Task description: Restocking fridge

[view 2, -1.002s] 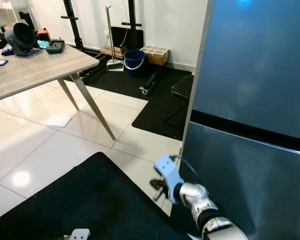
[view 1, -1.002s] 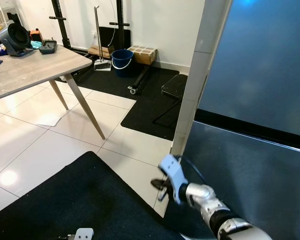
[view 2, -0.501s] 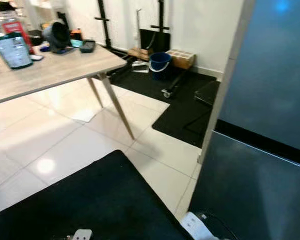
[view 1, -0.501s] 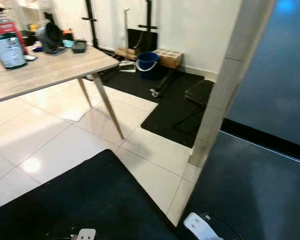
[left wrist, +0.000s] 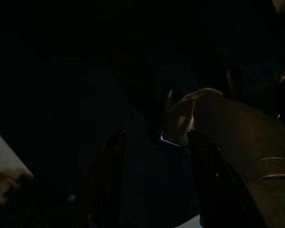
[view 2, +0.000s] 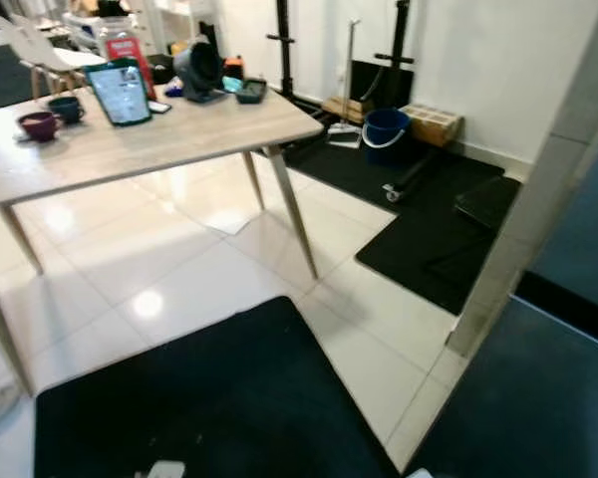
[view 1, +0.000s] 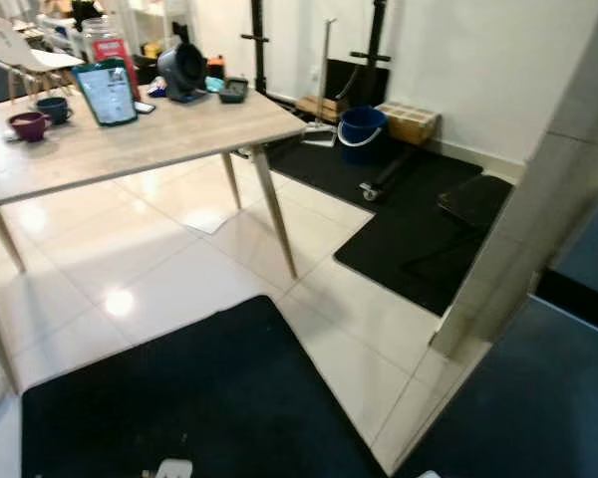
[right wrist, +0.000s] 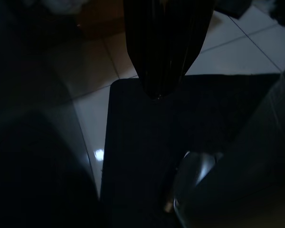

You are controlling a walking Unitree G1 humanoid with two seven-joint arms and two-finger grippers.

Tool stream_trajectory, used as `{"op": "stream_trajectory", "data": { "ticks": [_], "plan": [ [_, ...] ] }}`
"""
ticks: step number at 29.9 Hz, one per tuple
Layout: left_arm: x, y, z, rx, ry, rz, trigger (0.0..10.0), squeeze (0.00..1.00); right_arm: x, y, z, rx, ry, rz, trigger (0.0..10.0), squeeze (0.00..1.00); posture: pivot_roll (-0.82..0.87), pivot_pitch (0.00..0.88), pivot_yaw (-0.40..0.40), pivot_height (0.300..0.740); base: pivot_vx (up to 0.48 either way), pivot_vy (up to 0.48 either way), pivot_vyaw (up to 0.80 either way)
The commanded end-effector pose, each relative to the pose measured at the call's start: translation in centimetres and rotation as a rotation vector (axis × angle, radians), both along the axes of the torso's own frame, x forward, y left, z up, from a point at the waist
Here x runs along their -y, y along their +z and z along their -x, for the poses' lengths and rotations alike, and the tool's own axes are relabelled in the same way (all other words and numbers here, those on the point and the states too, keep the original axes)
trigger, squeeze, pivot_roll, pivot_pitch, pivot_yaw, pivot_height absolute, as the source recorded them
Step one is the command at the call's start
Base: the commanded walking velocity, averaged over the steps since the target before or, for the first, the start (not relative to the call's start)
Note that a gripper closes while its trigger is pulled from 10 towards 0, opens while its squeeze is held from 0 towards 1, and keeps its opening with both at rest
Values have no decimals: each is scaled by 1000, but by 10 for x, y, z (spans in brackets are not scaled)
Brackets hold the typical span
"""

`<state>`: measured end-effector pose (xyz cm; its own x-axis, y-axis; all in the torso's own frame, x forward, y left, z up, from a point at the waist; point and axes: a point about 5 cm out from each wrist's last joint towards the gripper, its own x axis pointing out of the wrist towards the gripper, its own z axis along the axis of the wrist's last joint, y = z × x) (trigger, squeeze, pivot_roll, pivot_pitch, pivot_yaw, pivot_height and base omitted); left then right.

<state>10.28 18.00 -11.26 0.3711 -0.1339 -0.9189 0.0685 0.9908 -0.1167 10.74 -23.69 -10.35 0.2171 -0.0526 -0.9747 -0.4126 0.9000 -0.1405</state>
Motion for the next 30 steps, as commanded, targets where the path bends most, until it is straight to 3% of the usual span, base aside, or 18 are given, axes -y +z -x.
{"op": "stream_trajectory", "data": {
  "ticks": [1,13,30],
  "plan": [
    [3,-5,20,-81,-21,7,10000,0,1,1,-4,20,-12,3,10000,0,-19,0,-23,739,0,0,775],
    [5,-5,15,-74,-22,4,10000,0,0,1,-3,29,-26,-6,10000,0,-20,0,-21,739,0,0,777],
    [1,-5,20,-78,-13,-15,10000,0,1,0,0,27,-27,-5,10000,0,-31,0,-22,739,0,0,776]
  ]
}}
